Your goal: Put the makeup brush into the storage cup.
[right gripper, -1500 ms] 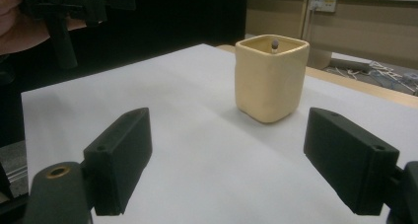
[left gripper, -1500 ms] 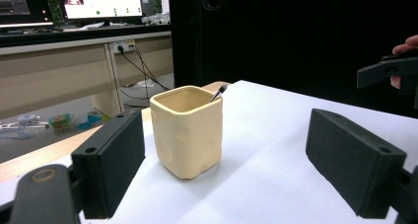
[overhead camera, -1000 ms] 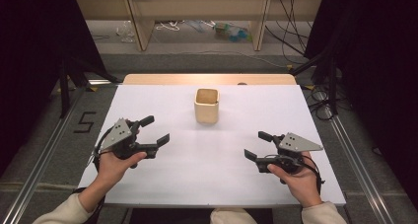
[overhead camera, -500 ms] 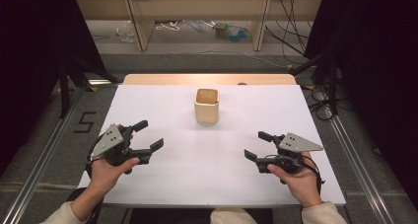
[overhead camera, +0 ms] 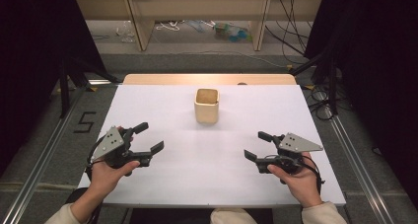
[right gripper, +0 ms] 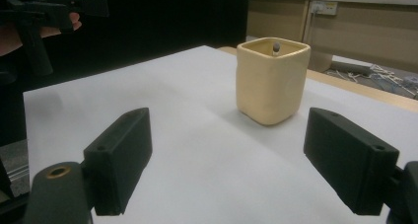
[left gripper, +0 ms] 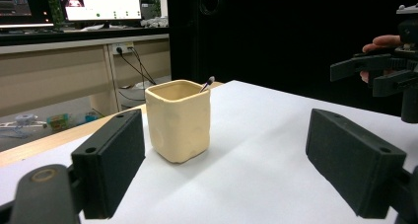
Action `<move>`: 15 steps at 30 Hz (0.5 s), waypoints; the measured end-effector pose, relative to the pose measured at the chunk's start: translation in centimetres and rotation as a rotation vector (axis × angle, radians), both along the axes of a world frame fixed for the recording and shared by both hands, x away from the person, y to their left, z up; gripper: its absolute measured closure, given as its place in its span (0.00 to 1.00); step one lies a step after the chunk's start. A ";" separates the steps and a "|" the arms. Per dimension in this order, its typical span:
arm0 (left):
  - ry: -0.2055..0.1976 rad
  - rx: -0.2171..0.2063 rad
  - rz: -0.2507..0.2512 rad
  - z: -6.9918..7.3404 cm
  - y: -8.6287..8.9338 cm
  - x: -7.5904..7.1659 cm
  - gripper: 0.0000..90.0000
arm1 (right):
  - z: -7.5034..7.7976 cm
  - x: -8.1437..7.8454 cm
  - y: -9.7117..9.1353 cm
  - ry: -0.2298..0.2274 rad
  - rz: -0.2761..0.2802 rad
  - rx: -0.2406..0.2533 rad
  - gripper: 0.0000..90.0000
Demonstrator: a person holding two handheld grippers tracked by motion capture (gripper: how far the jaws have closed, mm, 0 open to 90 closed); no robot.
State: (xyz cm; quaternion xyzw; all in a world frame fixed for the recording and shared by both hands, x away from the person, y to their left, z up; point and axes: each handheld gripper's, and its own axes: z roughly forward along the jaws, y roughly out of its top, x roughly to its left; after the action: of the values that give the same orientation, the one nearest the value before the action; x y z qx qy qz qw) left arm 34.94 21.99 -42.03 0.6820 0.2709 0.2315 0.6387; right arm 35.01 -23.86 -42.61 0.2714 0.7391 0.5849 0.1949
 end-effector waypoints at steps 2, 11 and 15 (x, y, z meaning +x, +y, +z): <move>-0.002 -0.003 -0.004 -0.1 -0.1 0.1 0.17 | 0.0 0.0 0.1 -0.001 0.000 0.005 0.22; 0.002 -0.002 -0.005 -0.2 -0.3 0.1 0.17 | 0.0 0.0 -0.1 -0.001 0.001 0.000 0.22; 0.003 -0.001 -0.004 -0.2 -0.2 0.1 0.17 | 0.0 0.0 0.0 -0.003 0.001 0.000 0.22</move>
State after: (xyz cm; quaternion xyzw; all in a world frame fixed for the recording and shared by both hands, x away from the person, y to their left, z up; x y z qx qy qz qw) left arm 35.02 21.75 -42.19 0.6827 0.2706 0.2291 0.6390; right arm 35.00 -23.89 -42.62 0.2703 0.7387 0.5855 0.1958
